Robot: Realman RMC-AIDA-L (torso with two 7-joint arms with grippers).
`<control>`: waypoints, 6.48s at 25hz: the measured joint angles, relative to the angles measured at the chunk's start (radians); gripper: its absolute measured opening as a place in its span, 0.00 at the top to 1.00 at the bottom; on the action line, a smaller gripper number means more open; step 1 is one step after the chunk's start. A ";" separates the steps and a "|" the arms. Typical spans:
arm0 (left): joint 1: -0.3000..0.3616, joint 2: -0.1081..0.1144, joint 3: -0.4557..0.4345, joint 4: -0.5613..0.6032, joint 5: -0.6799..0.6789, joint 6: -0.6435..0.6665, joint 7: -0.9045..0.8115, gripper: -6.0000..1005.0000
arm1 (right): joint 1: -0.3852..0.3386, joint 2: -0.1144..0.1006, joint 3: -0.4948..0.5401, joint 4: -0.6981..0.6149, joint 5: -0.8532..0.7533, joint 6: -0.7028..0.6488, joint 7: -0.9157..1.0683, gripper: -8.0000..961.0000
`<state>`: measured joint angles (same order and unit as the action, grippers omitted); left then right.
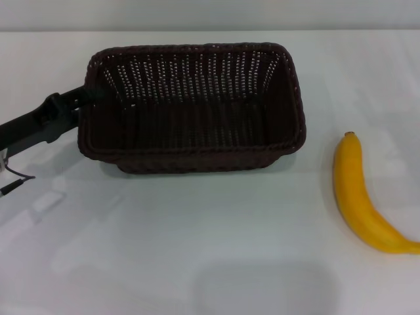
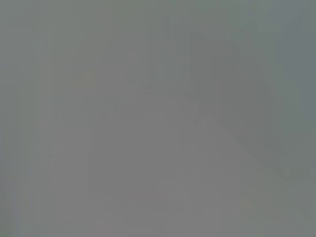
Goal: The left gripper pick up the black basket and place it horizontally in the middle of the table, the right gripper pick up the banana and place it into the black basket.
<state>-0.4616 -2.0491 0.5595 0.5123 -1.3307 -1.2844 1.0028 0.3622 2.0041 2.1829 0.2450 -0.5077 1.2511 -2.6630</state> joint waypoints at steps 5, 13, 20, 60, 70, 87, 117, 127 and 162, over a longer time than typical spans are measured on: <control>0.032 0.000 -0.004 0.012 -0.023 -0.025 0.011 0.41 | -0.008 0.003 0.000 0.000 0.000 0.013 0.000 0.10; 0.200 0.031 -0.029 0.009 -0.270 -0.038 0.220 0.21 | -0.028 0.001 -0.009 -0.001 -0.006 0.032 0.138 0.10; 0.255 -0.023 -0.241 -0.112 -0.503 -0.028 0.668 0.21 | -0.082 -0.092 -0.109 0.105 -0.129 0.065 0.627 0.11; 0.137 -0.026 -0.345 -0.299 -0.695 0.022 1.231 0.21 | -0.095 0.004 -0.960 1.733 -2.317 0.203 2.796 0.17; 0.134 -0.026 -0.345 -0.299 -0.693 0.023 1.232 0.21 | -0.104 0.004 -1.032 1.609 -2.384 0.127 2.858 0.19; 0.133 -0.025 -0.347 -0.296 -0.696 0.024 1.232 0.21 | -0.090 0.005 -1.037 1.523 -2.405 0.099 2.867 0.23; 0.119 -0.023 -0.351 -0.290 -0.702 0.016 1.221 0.21 | 0.047 0.006 -0.812 1.568 -2.435 -0.202 2.617 0.47; 0.085 -0.024 -0.348 -0.297 -0.708 0.020 1.220 0.21 | 0.150 0.010 -0.889 1.451 -2.006 -0.336 2.245 0.42; 0.122 -0.024 -0.344 -0.293 -0.703 0.013 1.223 0.21 | -0.101 -0.003 -0.471 0.834 -0.263 -0.394 1.040 0.09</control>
<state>-0.3401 -2.0735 0.2154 0.2196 -2.0340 -1.2717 2.2260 0.2615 2.0015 1.7121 1.0787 -0.7705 0.8574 -1.6235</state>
